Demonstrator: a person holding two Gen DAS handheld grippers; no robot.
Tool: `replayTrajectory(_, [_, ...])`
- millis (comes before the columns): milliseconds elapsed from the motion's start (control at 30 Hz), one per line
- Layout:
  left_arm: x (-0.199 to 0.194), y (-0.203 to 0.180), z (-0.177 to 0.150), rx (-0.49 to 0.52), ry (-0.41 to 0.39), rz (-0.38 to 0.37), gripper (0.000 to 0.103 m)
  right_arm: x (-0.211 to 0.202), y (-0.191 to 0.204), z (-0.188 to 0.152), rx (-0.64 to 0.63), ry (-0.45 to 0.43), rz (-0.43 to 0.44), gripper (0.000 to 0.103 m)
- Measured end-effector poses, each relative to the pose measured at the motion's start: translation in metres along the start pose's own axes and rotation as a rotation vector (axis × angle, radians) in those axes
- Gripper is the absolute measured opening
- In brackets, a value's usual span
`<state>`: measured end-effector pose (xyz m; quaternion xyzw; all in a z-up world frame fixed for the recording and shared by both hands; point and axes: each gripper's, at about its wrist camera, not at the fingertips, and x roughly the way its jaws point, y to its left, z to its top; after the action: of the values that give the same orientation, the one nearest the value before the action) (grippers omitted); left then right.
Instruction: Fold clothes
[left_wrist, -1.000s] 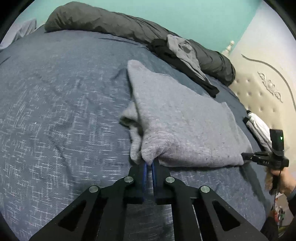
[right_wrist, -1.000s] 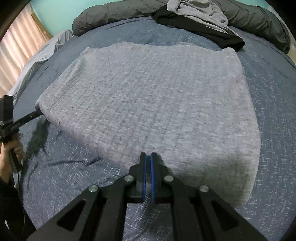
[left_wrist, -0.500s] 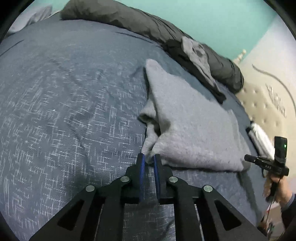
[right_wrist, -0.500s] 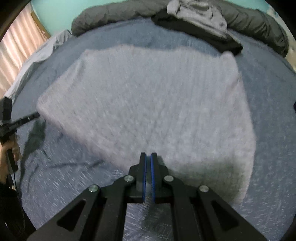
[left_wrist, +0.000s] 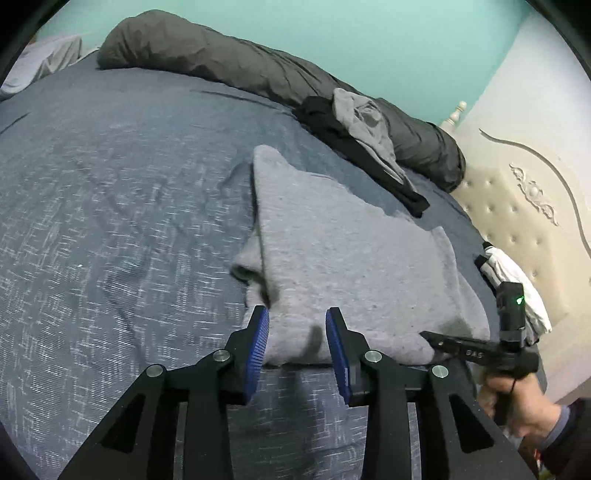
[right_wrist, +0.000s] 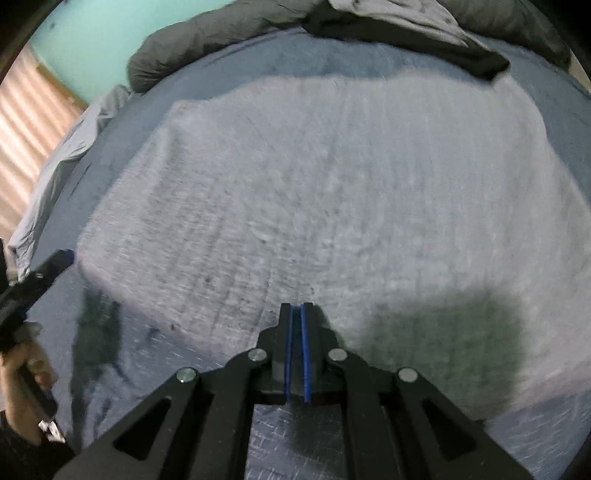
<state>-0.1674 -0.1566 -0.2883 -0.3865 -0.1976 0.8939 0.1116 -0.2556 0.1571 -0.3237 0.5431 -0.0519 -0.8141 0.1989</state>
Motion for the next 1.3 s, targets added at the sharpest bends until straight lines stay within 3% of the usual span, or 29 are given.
replayTrajectory(100, [0.000, -0.002, -0.001, 0.000, -0.004, -0.006, 0.044, 0.001, 0.001, -0.004, 0.006, -0.033, -0.028, 0.003])
replayTrajectory(200, [-0.002, -0.001, 0.000, -0.008, -0.009, -0.015, 0.046, -0.010, 0.018, -0.001, -0.057, -0.053, -0.101, 0.003])
replayTrajectory(300, [-0.006, 0.003, 0.000, -0.030, -0.026, -0.028, 0.050, -0.027, 0.026, -0.004, -0.043, -0.107, -0.086, 0.003])
replayTrajectory(400, [-0.007, 0.007, 0.000, -0.041, -0.025, -0.039, 0.051, -0.015, 0.029, -0.015, -0.061, -0.072, -0.113, 0.003])
replayTrajectory(567, [-0.005, 0.013, -0.001, -0.060, -0.018, -0.050, 0.053, -0.017, 0.030, -0.029, -0.020, -0.094, -0.134, 0.003])
replayTrajectory(667, [-0.005, 0.016, 0.000, -0.073, -0.019, -0.057, 0.053, -0.015, 0.038, -0.034, -0.071, -0.097, -0.175, 0.003])
replayTrajectory(933, [-0.007, 0.019, 0.000, -0.087, -0.025, -0.076, 0.057, -0.045, 0.034, -0.041, -0.021, -0.149, -0.142, 0.003])
replayTrajectory(1033, [-0.007, 0.019, -0.001, -0.093, -0.028, -0.077, 0.057, -0.036, 0.034, -0.042, -0.030, -0.138, -0.154, 0.003])
replayTrajectory(1233, [-0.007, 0.024, -0.001, -0.111, -0.030, -0.074, 0.057, -0.040, 0.029, -0.014, -0.030, -0.166, -0.155, 0.003])
replayTrajectory(1300, [-0.007, 0.025, -0.001, -0.117, -0.033, -0.077, 0.057, -0.032, 0.023, -0.008, -0.024, -0.130, -0.172, 0.003])
